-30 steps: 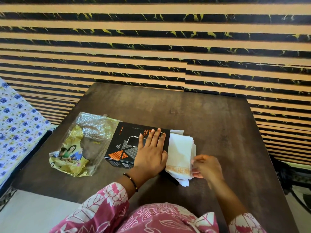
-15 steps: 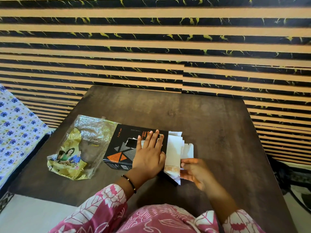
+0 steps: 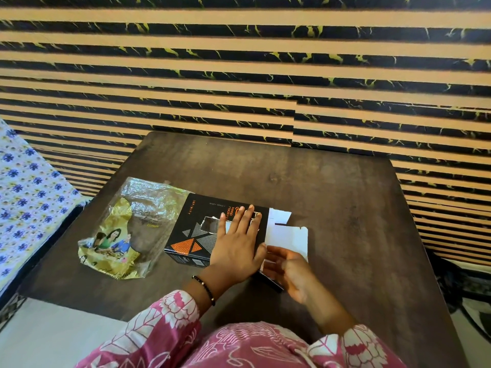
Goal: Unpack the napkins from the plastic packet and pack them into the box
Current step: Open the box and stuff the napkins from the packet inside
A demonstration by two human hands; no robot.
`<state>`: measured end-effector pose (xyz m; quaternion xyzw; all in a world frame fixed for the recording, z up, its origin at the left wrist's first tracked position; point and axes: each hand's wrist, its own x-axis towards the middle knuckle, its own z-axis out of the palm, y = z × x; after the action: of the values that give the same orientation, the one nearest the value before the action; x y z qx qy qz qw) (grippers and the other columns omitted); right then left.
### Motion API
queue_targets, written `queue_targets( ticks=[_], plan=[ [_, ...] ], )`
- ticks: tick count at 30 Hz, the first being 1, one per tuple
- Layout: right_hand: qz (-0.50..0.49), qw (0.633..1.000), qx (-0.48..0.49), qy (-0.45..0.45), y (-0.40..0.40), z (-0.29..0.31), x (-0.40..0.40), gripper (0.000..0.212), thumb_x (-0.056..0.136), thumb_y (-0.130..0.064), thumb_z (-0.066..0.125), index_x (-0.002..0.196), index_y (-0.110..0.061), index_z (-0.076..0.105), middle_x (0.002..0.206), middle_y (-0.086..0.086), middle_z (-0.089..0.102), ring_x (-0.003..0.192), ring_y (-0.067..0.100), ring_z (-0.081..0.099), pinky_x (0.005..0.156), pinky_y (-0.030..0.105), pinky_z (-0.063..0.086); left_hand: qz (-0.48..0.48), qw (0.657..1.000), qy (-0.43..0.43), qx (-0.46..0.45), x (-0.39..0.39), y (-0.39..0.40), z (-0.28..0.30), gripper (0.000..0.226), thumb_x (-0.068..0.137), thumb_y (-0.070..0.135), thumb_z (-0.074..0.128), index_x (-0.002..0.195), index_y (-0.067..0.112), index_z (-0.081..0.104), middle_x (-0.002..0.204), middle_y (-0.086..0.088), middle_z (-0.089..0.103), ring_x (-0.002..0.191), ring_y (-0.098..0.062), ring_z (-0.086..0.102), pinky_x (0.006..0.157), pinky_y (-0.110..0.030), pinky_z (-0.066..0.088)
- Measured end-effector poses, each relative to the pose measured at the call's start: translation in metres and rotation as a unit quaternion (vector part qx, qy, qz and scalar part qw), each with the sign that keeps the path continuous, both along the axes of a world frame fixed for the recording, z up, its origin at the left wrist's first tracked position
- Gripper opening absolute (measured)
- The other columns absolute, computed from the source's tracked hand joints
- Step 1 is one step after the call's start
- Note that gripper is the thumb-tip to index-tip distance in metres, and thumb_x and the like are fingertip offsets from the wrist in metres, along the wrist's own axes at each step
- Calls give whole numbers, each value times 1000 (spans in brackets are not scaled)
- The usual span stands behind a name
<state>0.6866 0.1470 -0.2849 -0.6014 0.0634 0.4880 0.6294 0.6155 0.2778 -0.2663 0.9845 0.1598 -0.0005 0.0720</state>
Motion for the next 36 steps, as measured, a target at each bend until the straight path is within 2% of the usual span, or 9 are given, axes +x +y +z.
queue_targets(
  ticks=[5, 8, 11, 14, 16, 18, 25, 30, 36],
  plan=[
    [56, 998, 11, 2, 15, 2, -8, 28, 98, -9, 36, 108, -22, 59, 103, -1, 65, 98, 15, 60, 83, 25, 50, -6, 1000, -3, -11, -1, 0, 0, 75, 81, 55, 9, 148, 20, 7, 159, -3, -1, 146, -20, -7, 115, -51, -10],
    [44, 998, 24, 21, 8, -1, -3, 38, 94, 6, 34, 110, -19, 56, 105, 1, 63, 94, 16, 62, 73, 24, 55, -18, 1000, -5, -14, -4, 2, 0, 75, 82, 56, 11, 148, 21, 5, 159, -2, -2, 146, -19, -8, 116, -51, -10],
    [-51, 998, 35, 27, 3, -8, 5, 39, 92, 11, 30, 115, -6, 57, 107, 11, 65, 90, 22, 65, 73, 31, 56, -46, 999, -6, -16, -9, 2, 1, 77, 82, 59, 15, 148, 21, 5, 159, -1, -2, 146, -17, -9, 116, -49, -11],
    [-157, 986, 11, -48, 1, -16, 22, 39, 90, 11, 34, 116, -9, 54, 122, 10, 59, 81, 23, 67, 63, 30, 57, -81, 996, 11, -23, -11, 4, 4, 92, 75, 76, 16, 148, 20, 6, 159, -2, -5, 145, -18, -11, 116, -52, -10],
    [-167, 979, -15, -112, -1, -16, 31, 46, 89, 11, 43, 127, -14, 47, 129, 4, 51, 83, 20, 67, 61, 27, 55, -111, 993, 39, -26, -12, 6, 7, 107, 65, 87, 20, 148, 21, 2, 158, -4, -9, 144, -20, -16, 115, -55, -11],
    [-141, 978, -30, -152, -2, -17, 35, 58, 87, 10, 50, 136, -19, 40, 131, 1, 48, 83, 18, 67, 62, 27, 55, -139, 989, 52, -17, -13, 9, 9, 114, 59, 90, 25, 147, 23, -1, 158, -5, -10, 144, -22, -18, 114, -56, -13],
    [-18, 962, -118, -244, -10, -29, 17, 38, 91, 1, 47, 116, -27, 52, 100, -1, 60, 80, 19, 69, 76, 39, 59, -184, 982, 49, -16, -14, 15, 10, 120, 52, 89, 40, 147, 27, 2, 158, -7, -9, 143, -27, -19, 113, -59, -12],
    [77, 914, -137, -374, -20, -33, 2, 47, 87, 6, 49, 111, -35, 56, 108, -13, 59, 75, 5, 64, 75, 24, 55, -234, 968, 84, 30, -14, 22, 13, 124, 52, 88, 48, 146, 28, -5, 158, -9, -12, 142, -33, -21, 110, -61, -17],
    [168, 875, -124, -436, -25, -40, -3, 47, 92, -2, 47, 132, -26, 47, 131, -7, 55, 112, 10, 56, 97, 24, 45, -188, 979, 69, 39, -10, 11, 12, 97, 70, 72, 48, 145, 31, 1, 159, -5, -5, 144, -30, -15, 112, -63, -8]
  ],
)
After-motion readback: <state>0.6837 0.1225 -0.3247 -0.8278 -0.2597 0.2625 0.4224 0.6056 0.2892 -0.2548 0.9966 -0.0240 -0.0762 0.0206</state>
